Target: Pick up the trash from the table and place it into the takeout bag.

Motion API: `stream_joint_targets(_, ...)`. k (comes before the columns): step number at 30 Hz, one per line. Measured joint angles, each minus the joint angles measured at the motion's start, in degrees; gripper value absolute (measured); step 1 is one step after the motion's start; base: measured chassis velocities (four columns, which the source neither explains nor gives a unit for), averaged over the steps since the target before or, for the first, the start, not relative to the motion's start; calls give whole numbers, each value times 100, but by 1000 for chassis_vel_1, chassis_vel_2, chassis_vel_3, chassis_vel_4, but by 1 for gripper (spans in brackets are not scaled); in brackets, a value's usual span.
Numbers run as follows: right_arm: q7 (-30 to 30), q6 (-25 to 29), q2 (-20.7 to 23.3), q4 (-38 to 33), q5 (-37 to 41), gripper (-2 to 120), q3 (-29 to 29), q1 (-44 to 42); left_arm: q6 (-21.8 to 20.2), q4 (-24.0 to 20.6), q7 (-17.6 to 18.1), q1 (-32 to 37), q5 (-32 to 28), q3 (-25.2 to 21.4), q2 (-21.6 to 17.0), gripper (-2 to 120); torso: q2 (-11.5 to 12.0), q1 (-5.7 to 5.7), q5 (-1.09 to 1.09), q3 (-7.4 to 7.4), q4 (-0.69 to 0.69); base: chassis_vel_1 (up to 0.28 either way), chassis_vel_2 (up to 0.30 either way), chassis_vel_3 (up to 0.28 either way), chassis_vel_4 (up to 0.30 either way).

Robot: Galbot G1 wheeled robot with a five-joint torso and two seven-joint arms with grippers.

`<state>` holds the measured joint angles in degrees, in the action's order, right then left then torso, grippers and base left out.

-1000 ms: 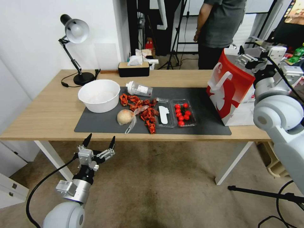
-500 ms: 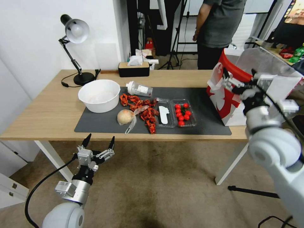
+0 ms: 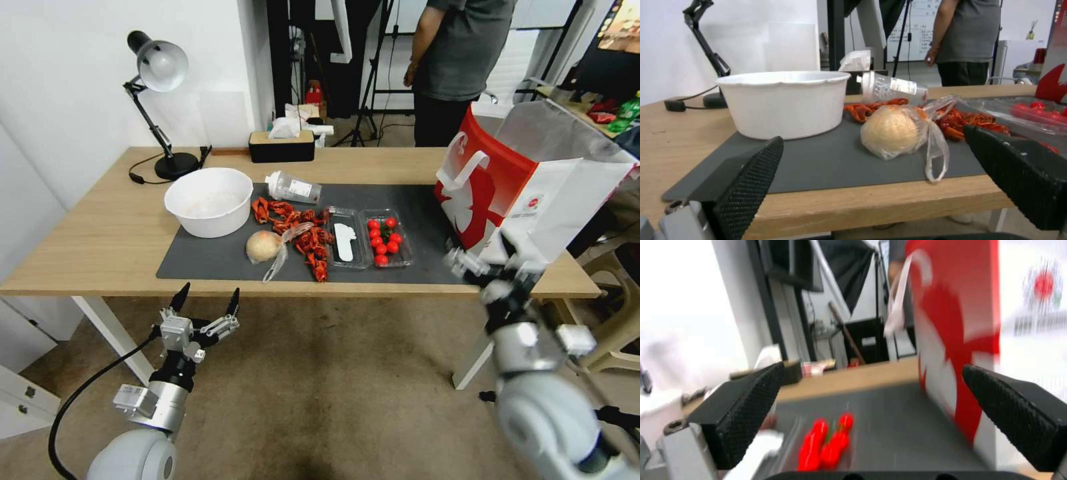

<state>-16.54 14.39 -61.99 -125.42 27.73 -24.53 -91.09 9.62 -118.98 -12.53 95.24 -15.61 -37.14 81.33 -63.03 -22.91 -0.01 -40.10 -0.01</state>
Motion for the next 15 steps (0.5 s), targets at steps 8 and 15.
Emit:
stream_joint_targets(8,228,569,-263,432,-436,100,463,-379,25,59,-8,4,3,27,-12,100,0,0,2,0,1,0,0,0,0)
stream_joint_targets(15,424,739,-365,702,-476,100,640,-333,68,106,-16,21,5,25,-13,100,0,0,1,0,1,0,0,0,0)
